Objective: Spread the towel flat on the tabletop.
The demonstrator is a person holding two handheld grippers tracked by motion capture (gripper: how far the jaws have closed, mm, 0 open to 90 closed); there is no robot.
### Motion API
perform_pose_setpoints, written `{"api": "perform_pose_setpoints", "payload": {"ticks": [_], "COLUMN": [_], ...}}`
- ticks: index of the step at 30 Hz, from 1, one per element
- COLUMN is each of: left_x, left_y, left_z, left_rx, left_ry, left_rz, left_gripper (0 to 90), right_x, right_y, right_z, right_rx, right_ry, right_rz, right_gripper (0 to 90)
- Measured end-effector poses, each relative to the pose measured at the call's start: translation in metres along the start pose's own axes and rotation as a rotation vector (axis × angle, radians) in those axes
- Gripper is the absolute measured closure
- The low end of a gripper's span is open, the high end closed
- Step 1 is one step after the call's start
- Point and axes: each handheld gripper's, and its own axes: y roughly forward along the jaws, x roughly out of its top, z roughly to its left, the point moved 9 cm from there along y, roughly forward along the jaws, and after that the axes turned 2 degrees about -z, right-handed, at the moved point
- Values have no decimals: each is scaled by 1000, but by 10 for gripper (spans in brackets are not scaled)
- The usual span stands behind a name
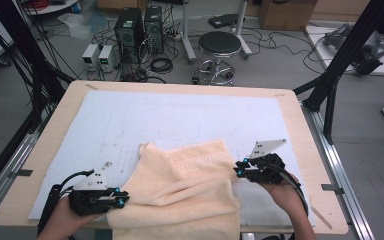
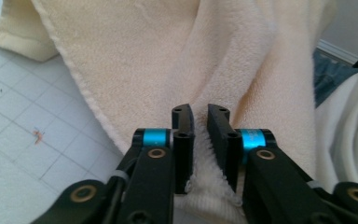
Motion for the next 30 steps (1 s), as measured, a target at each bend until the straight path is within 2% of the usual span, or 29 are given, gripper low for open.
{"api": "perform_pose_setpoints", "payload": {"ticks": [2,4,6,7,9,10,11,12,14,15,17,19,21,22,23,24,25,26,28,30], "left_x": [12,27,42,49,60,64,66,68,69,69,68,64,55,49,46,44,46,47,48,52], "left_y": [-2,-3,0,4,17,25,33,40,56,63,74,84,93,100,103,105,105,104,100,92], "left_z": [5,11,19,23,36,43,50,57,68,73,82,89,93,93,91,90,90,88,88,91], "left_rx": [16,16,34,32,63,69,66,81,75,75,111,122,111,92,81,87,91,85,98,129], "left_ry": [10,11,26,26,43,30,15,6,-24,-44,-42,-62,-77,-88,-79,-50,-36,-33,-22,-24], "left_rz": [-22,-51,-85,-88,-100,-108,-104,-94,-67,-49,-20,7,69,105,124,140,132,122,121,92], "left_gripper": [723,699,659,649,609,581,570,556,551,543,487,475,514,553,636,676,716,813,848,853], "right_x": [8,13,16,16,17,18,19,20,20,18,12,6,6,6,6,6,6,6,6,7], "right_y": [5,10,19,24,34,39,45,49,60,65,75,84,87,87,87,86,86,85,82,75], "right_z": [-6,-11,-16,-19,-26,-28,-31,-34,-37,-39,-41,-41,-40,-40,-38,-38,-36,-36,-36,-41], "right_rx": [-19,-13,-21,-23,-30,-32,-40,-50,-34,-36,-23,-14,-7,-8,10,9,18,32,25,-10], "right_ry": [-8,-1,-11,-13,-10,-9,-3,8,27,24,33,30,42,45,44,44,44,43,47,43], "right_rz": [1,-4,-6,2,9,9,11,11,11,27,66,105,104,105,102,106,114,117,121,114], "right_gripper": [683,668,648,634,616,596,564,548,532,527,526,543,577,613,701,745,805,844,869,874]}}
